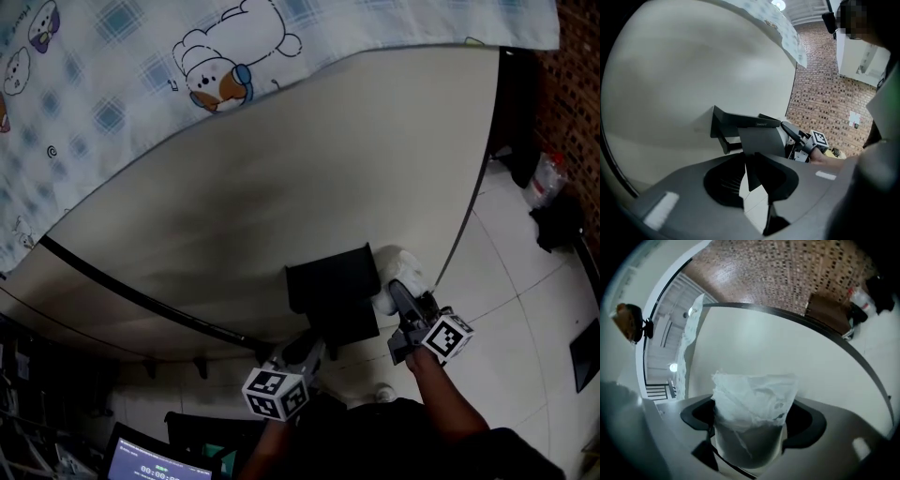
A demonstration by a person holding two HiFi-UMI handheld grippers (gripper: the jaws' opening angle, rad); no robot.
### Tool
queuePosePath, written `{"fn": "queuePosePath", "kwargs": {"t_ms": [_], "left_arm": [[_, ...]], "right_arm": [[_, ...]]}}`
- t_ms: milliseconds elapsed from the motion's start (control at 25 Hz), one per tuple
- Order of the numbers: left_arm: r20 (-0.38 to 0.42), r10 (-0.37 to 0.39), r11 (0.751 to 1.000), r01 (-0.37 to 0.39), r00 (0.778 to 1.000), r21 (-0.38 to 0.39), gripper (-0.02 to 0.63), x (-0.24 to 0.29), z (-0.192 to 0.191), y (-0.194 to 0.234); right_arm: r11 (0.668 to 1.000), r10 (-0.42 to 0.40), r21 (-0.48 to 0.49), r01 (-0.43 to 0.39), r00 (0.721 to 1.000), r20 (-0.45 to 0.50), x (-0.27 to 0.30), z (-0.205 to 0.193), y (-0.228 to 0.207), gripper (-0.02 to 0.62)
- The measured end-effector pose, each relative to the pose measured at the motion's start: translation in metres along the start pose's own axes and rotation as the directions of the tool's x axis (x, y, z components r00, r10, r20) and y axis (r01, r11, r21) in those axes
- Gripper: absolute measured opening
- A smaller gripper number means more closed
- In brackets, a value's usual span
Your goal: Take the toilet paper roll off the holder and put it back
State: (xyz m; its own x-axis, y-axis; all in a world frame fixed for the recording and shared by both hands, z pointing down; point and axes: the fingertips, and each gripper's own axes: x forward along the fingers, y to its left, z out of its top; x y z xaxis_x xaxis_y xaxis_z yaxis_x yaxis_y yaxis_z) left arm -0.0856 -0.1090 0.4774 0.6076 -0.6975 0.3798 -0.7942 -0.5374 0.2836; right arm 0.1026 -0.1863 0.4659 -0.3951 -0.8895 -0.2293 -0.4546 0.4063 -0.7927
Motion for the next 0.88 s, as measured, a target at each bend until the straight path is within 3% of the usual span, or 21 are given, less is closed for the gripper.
{"fn": "queuePosePath", "kwargs": {"t_ms": [240,640,880], "left_arm": [[0.002,-0.023,1.000,0.023,1.000,-0.021,0.086,0.0002,0.0022,-0.0031],[0.011,-0.051,0.997,0.051,0.999,-0.050,0.086,-0.0019,0.0061,-0.0036],[0.023,-0.078,0.992,0.080,0.997,-0.093,0.083,-0.0059,0.0062,-0.0024]], "right_arm": [[0.998,0.019,0.066,-0.021,0.999,0.034,0.0056,-0.0043,-0.0070,0.434],[0.998,0.027,0.049,-0.030,0.998,0.064,0.0089,-0.0056,-0.0089,0.430],[0.987,0.099,0.122,-0.107,0.992,0.072,0.0075,-0.0109,-0.0059,0.430]]}}
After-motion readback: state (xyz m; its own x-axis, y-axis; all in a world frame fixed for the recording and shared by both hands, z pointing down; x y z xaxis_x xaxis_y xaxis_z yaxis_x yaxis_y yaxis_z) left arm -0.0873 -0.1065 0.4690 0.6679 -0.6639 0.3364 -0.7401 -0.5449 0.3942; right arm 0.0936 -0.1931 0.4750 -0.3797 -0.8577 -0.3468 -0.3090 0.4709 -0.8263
